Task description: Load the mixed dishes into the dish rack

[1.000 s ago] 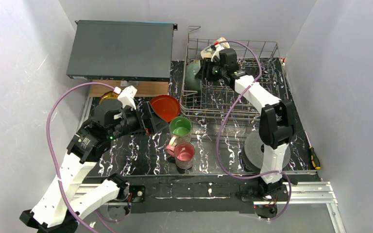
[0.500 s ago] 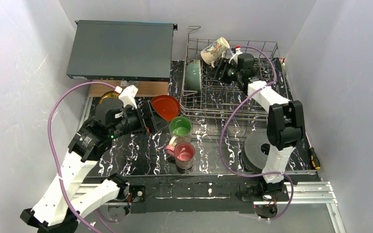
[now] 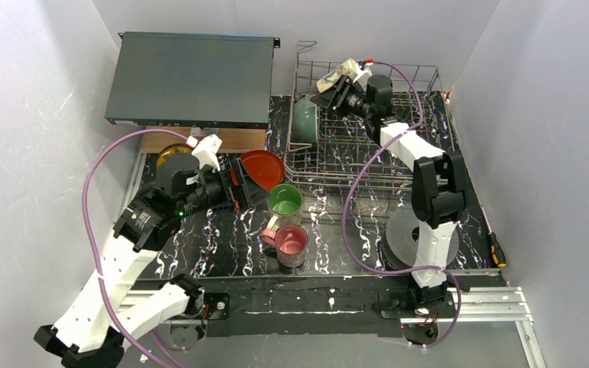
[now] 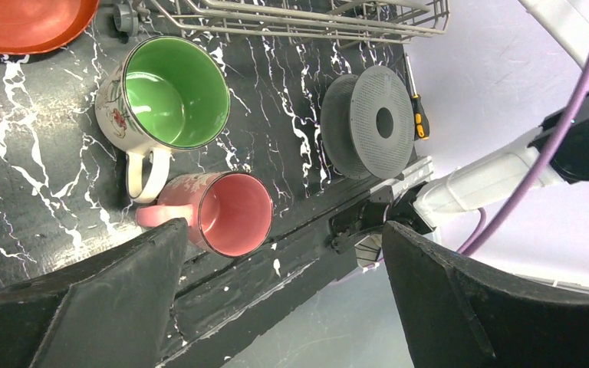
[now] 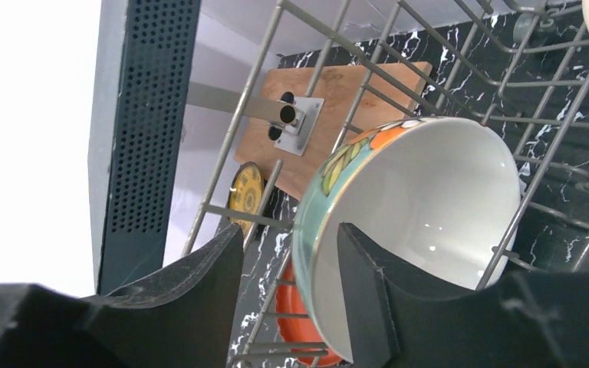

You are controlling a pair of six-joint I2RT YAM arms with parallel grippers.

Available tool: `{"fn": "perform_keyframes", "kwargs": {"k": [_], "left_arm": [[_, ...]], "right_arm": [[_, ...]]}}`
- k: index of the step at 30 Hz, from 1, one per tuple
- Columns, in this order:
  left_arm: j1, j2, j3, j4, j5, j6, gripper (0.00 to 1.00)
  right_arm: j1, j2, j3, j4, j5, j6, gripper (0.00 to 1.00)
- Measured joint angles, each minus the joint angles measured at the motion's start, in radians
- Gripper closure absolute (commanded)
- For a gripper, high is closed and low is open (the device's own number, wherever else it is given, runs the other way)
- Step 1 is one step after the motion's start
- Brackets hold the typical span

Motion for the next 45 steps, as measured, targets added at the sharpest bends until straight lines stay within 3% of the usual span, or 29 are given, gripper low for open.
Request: {"fn": "perform_keyframes", "kwargs": {"k": [11, 17, 24, 33, 39, 45], "left_arm": [[0.0, -0.003, 0.0, 0.0, 0.002, -0.005, 0.02], [0.0, 0.0, 0.0, 0.0, 0.003, -0.008, 0.02], [0.0, 0.0, -0.001, 0.0, 0.003, -0.016, 0.02], [0.0, 0.005, -0.001, 0.002, 0.006, -0.031, 0.02], [0.0, 0.014, -0.005, 0.008, 0.011, -0.043, 0.02], [0.0, 0.015, -0.005, 0.013, 0.013, -0.051, 0.02]], "right_arm": [[0.0, 0.102, 0.048, 0.045, -0.006, 0.133, 0.69], [-0.003, 0.123, 0.048, 0.095, -0.021, 0.236, 0.98], [-0.008, 0.132, 0.008, 0.179, -0.031, 0.351, 0.99], [-0.066, 0.061, -0.219, 0.402, -0.003, 0.517, 0.99], [-0.113, 0.045, -0.267, 0.415, -0.002, 0.541, 0.99], [-0.107, -0.007, -0.269, 0.297, -0.009, 0.454, 0.9]]}}
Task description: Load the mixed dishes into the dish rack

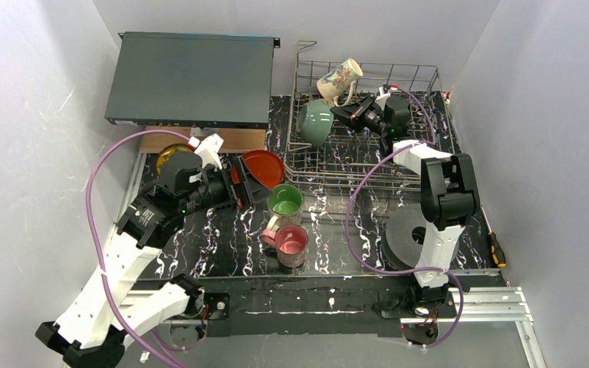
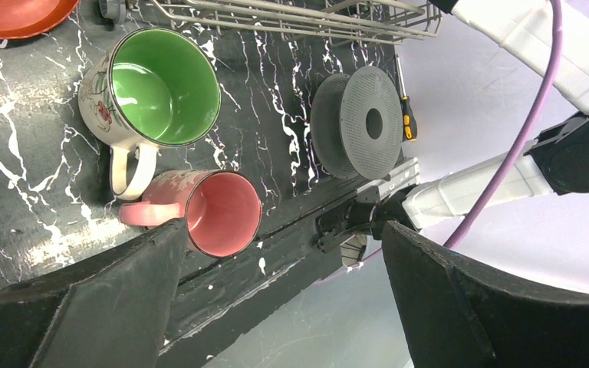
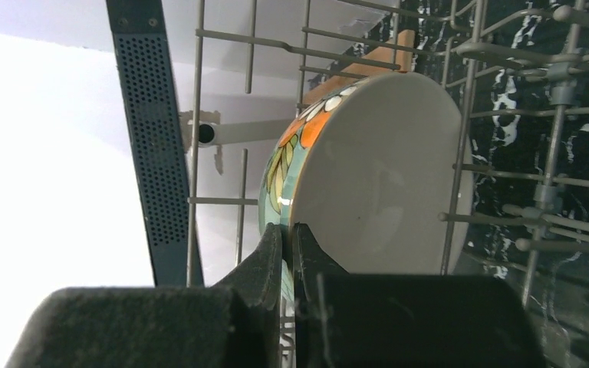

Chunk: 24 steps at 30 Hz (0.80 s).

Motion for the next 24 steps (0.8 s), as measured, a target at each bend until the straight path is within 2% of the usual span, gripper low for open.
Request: {"fn": "perform_keyframes", "kwargs": {"k": [5, 7, 12, 16, 21, 24], "left_arm": [[0.0, 0.001, 0.0, 0.008, 0.006, -0.003, 0.02], [0.0, 0.001, 0.0, 0.01, 0.006, -0.005, 0.02], [0.0, -0.002, -0.008, 0.016, 0.006, -0.007, 0.02], [0.0, -0.007, -0.021, 0.018, 0.006, -0.01, 0.02], [0.0, -0.007, -0.021, 0.018, 0.006, -0.009, 0.02], [0.0, -0.007, -0.024, 0.021, 0.007, -0.009, 0.02]], "right_arm": [[-0.001, -0.051, 0.013, -0.148, 0.018, -0.108, 0.86], [-0.002, -0.06, 0.029, -0.202, 0.026, -0.148, 0.81], [-0.008, -0.07, 0.037, -0.372, 0.087, -0.269, 0.78], [-0.013, -0.054, 0.06, -0.482, 0.097, -0.337, 0.69], [-0.003, -0.054, 0.117, -0.56, 0.099, -0.432, 0.53], [0.01, -0.067, 0.167, -0.629, 0.113, -0.513, 0.47]]}}
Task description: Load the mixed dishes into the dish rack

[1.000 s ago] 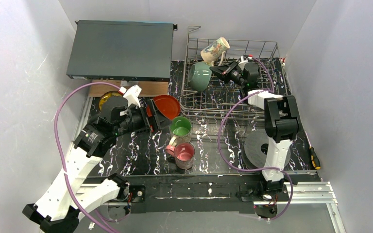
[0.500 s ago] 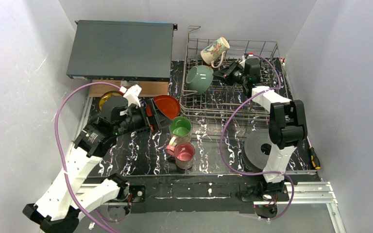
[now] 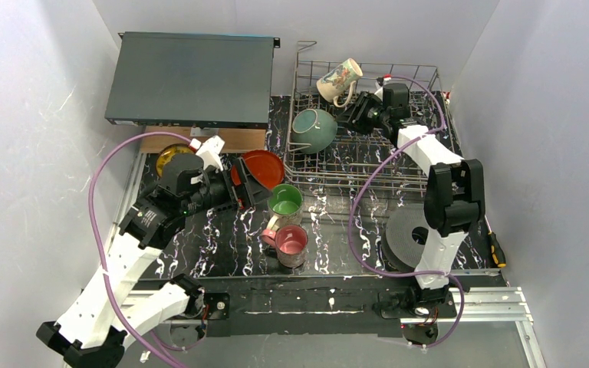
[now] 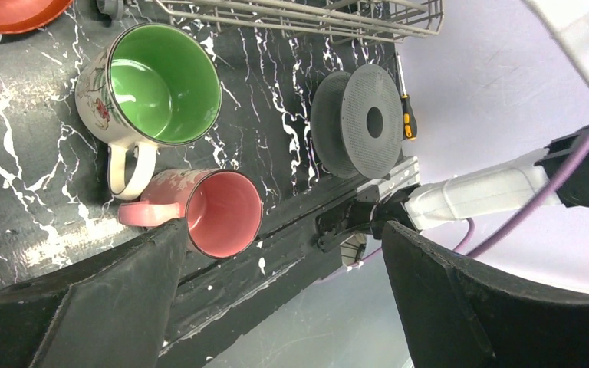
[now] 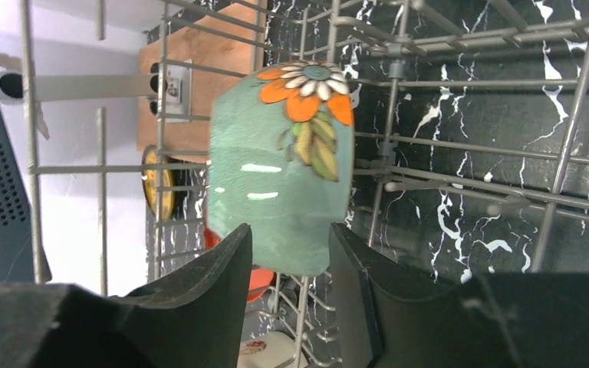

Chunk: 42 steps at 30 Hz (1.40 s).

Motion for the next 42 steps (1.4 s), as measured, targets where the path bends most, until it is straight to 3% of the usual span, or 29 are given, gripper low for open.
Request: {"fn": "perform_keyframes", "kwargs": {"k": [5, 9, 10, 11, 18, 24, 25, 32, 42], "left_arm": [[0.0, 0.003, -0.043, 0.009, 0.007, 0.0, 0.02], [-0.001, 0.019, -0.097, 0.022, 0.019, -0.001, 0.02], [-0.003, 0.023, -0.111, 0.026, 0.022, -0.003, 0.02], [-0.007, 0.026, -0.13, 0.029, 0.023, -0.005, 0.02], [-0.154, 0.076, -0.204, 0.037, -0.021, -0.022, 0.05], [-0.295, 0.119, -0.204, 0.039, -0.145, -0.018, 0.18], [-0.328, 0.143, -0.203, 0.023, -0.214, -0.003, 0.23], [-0.375, 0.244, -0.113, -0.038, -0.332, 0.101, 0.37], [-0.382, 0.492, 0.03, -0.08, -0.351, 0.277, 0.51]], "right_arm": [[0.026, -0.087, 0.065, -0.159, 0.038, -0.162, 0.33], [0.06, -0.223, 0.07, -0.273, 0.098, -0.312, 0.15], [0.072, -0.264, 0.064, -0.293, 0.114, -0.347, 0.04], [0.087, -0.311, 0.047, -0.301, 0.128, -0.377, 0.02], [0.203, -0.653, -0.243, -0.303, 0.15, -0.475, 0.02], [0.213, -0.862, -0.418, -0.326, 0.197, -0.428, 0.02], [0.211, -0.964, -0.455, -0.352, 0.206, -0.408, 0.02], [0.211, -1.131, -0.538, -0.395, 0.22, -0.407, 0.02], [0.211, -1.173, -0.597, -0.498, 0.251, -0.396, 0.02]]}}
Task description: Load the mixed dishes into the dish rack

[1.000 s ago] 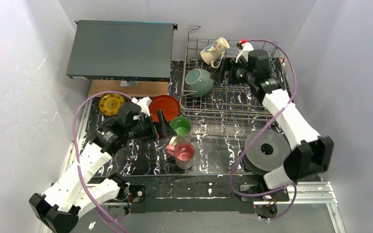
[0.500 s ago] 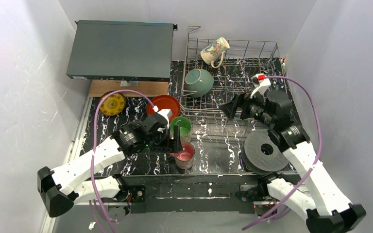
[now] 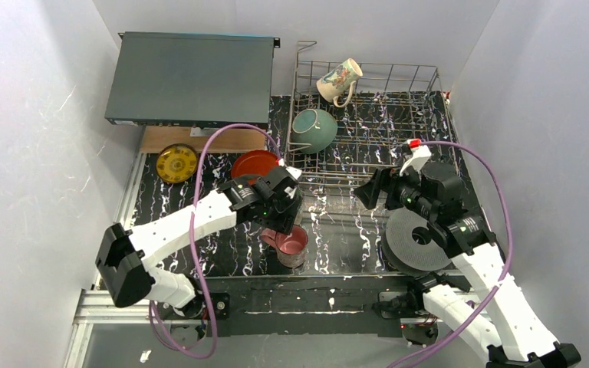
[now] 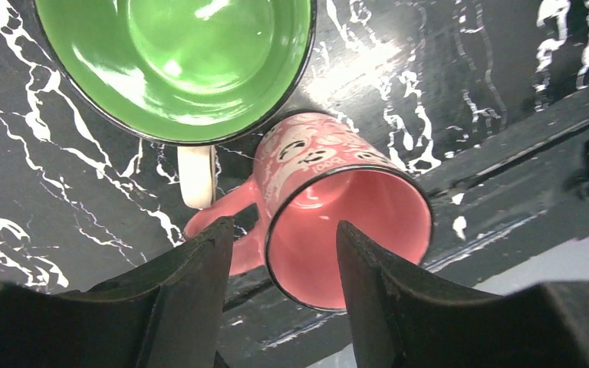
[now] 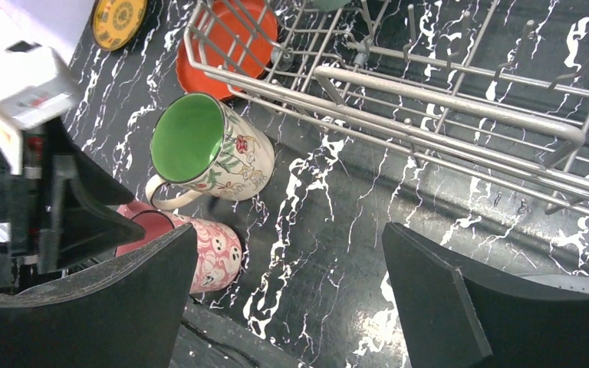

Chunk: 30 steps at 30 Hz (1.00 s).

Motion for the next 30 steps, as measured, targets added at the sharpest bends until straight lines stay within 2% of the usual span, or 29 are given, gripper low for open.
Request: {"fn": "perform_keyframes", "kwargs": {"k": [9, 22, 24, 27, 30], "left_arm": [[-0.005, 0.108, 0.01, -0.014, -0.002, 0.055, 0.74], [-0.043, 0.155, 0.011, -0.015, -0.029, 0.053, 0.77], [-0.051, 0.164, 0.011, -0.016, -0.033, 0.05, 0.84], [-0.064, 0.163, 0.011, -0.031, -0.034, 0.042, 1.0], [-0.073, 0.159, 0.011, -0.033, -0.034, 0.031, 1.0]], "right_arm": [[0.0, -0.026, 0.0, -0.008, 0.019, -0.001, 0.02], [0.0, -0.01, -0.003, -0.006, 0.017, 0.0, 0.02], [0.0, -0.008, -0.012, 0.0, 0.016, 0.001, 0.02], [0.0, -0.007, -0.026, -0.001, 0.014, 0.004, 0.02], [0.0, -0.006, -0.035, -0.002, 0.014, 0.004, 0.02]]}}
